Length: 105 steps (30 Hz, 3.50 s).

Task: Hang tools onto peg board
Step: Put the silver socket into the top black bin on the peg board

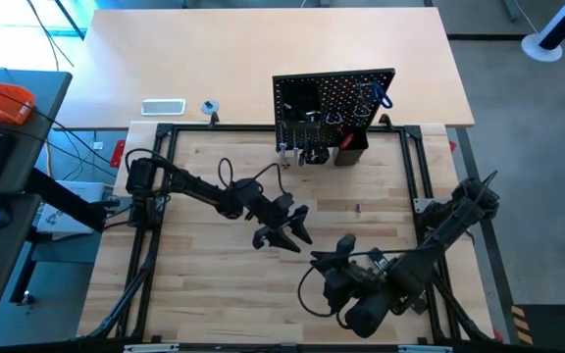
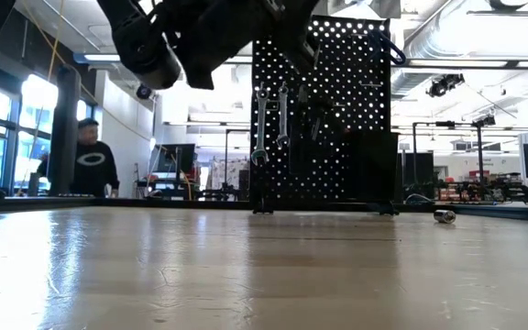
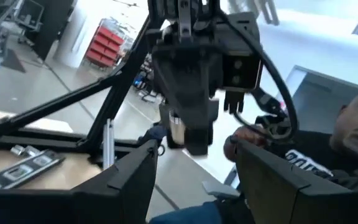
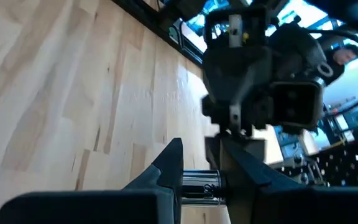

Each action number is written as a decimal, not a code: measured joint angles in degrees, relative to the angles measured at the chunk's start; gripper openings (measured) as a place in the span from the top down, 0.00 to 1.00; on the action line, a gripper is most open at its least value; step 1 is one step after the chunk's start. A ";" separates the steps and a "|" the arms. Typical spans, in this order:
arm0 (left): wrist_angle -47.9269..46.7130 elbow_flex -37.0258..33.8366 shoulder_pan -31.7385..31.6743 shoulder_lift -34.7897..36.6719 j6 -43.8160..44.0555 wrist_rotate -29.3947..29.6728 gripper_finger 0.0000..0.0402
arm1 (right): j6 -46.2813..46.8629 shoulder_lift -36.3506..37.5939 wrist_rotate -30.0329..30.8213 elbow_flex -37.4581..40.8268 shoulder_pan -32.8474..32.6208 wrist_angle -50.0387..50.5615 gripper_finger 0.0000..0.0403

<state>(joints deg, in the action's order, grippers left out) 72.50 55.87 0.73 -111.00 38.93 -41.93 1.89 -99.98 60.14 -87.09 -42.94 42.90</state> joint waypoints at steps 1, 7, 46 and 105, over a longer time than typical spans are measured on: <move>0.37 0.30 0.00 0.00 0.46 -0.02 0.49 | -1.79 0.00 -0.31 0.00 0.24 -1.17 0.84; 1.16 2.23 0.00 0.00 1.39 -2.23 0.48 | -10.17 0.00 -0.49 0.00 1.00 -7.26 0.84; 8.30 5.78 2.19 0.00 1.34 -8.54 0.42 | -37.12 0.04 -11.69 -3.74 6.43 -25.35 0.84; 11.27 8.08 1.53 1.05 -3.19 -11.75 0.86 | -36.80 0.35 6.21 -3.61 1.51 -23.03 0.64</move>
<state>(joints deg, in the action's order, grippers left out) 83.77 63.94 2.27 -109.95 35.73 -53.69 -34.91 -99.63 66.35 -90.70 -41.43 19.88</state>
